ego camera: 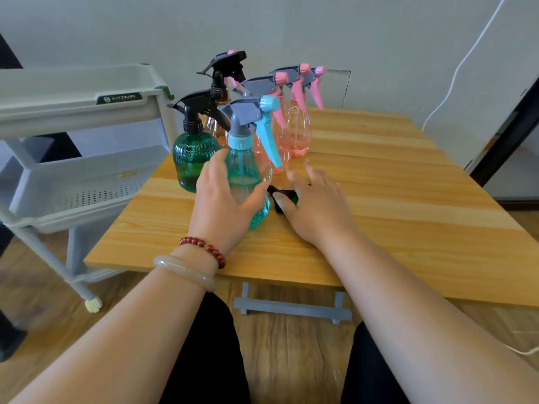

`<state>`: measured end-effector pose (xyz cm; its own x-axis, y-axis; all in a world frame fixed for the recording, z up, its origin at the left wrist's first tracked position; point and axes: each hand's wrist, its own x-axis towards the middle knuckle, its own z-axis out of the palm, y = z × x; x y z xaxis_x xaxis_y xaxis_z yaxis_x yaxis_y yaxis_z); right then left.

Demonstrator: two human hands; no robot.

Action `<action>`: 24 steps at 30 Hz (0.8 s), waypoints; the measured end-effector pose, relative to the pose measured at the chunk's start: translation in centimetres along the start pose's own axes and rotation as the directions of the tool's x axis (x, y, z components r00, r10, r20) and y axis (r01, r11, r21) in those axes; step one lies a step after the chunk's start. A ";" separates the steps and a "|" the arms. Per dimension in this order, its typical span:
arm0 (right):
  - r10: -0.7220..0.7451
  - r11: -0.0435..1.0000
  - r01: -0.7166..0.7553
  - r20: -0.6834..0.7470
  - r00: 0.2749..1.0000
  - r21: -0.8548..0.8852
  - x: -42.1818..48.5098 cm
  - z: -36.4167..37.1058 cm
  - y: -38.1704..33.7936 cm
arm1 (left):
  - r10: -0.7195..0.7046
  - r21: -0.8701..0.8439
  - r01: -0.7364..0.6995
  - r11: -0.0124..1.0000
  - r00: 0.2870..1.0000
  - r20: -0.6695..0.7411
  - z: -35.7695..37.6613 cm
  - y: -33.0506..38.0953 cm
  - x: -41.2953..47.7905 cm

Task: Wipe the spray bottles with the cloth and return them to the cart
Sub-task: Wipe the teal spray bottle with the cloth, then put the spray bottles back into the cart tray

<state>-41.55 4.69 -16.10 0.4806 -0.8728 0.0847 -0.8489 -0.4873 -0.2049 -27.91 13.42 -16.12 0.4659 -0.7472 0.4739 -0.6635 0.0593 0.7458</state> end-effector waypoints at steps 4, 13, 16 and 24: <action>-0.032 0.998 0.033 0.022 0.999 -0.047 0.4 1.0 0.1 | -0.019 -0.062 0.019 0.998 1.000 -0.012 0.5 -0.1 0.1; -0.132 0.988 0.147 -0.237 0.962 0.048 1.2 1.7 -0.5 | -0.018 -0.101 0.017 0.995 1.000 -0.014 0.7 -0.8 0.5; -0.185 0.968 0.233 -0.361 0.914 0.095 1.3 1.9 -0.9 | -0.033 -0.074 0.029 0.997 0.998 -0.056 0.5 -0.9 0.9; -0.298 0.943 0.331 -0.556 0.776 -0.043 2.4 1.3 -2.4 | -0.048 -0.049 0.040 0.998 0.984 -0.172 -0.8 -1.9 2.7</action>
<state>-38.08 3.78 -16.71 0.5033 -0.5468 0.6690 -0.6503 -0.7496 -0.1234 -24.93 11.84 -15.94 0.5911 -0.6240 0.5112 -0.6150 0.0614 0.7862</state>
